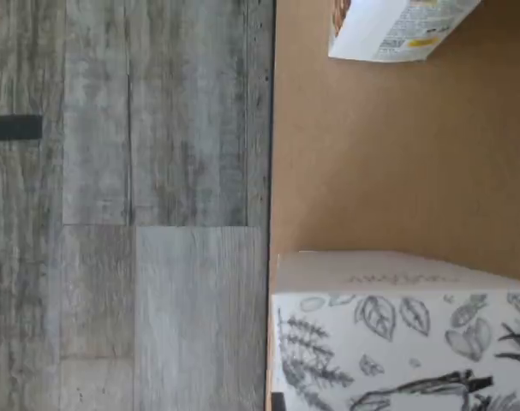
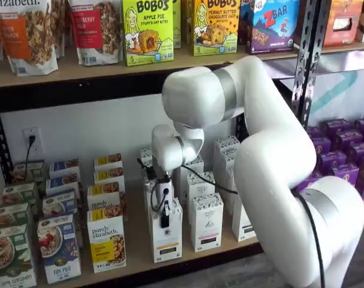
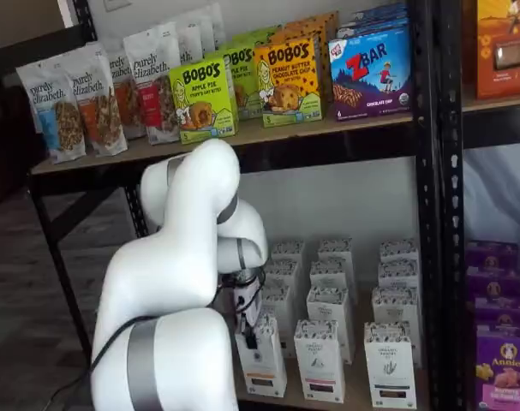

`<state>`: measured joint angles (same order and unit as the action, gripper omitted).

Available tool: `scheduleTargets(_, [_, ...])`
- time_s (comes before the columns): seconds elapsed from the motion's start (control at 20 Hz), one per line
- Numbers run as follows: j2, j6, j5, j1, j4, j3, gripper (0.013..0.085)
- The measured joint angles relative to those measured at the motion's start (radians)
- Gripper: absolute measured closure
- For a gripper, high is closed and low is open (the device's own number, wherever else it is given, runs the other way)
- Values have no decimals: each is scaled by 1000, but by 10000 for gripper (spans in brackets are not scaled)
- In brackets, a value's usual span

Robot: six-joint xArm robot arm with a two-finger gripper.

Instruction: Pick up the white box with a yellow strip in the middle, on the bottom shelf, the fourth box from the left

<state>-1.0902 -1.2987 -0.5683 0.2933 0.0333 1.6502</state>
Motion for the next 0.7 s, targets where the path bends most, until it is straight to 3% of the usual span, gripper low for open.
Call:
scheduleTargets(0.45, [137, 34, 23, 23, -15, -192, 530])
scheduleTargets(0.7, [241, 79, 88, 43, -42, -354, 530])
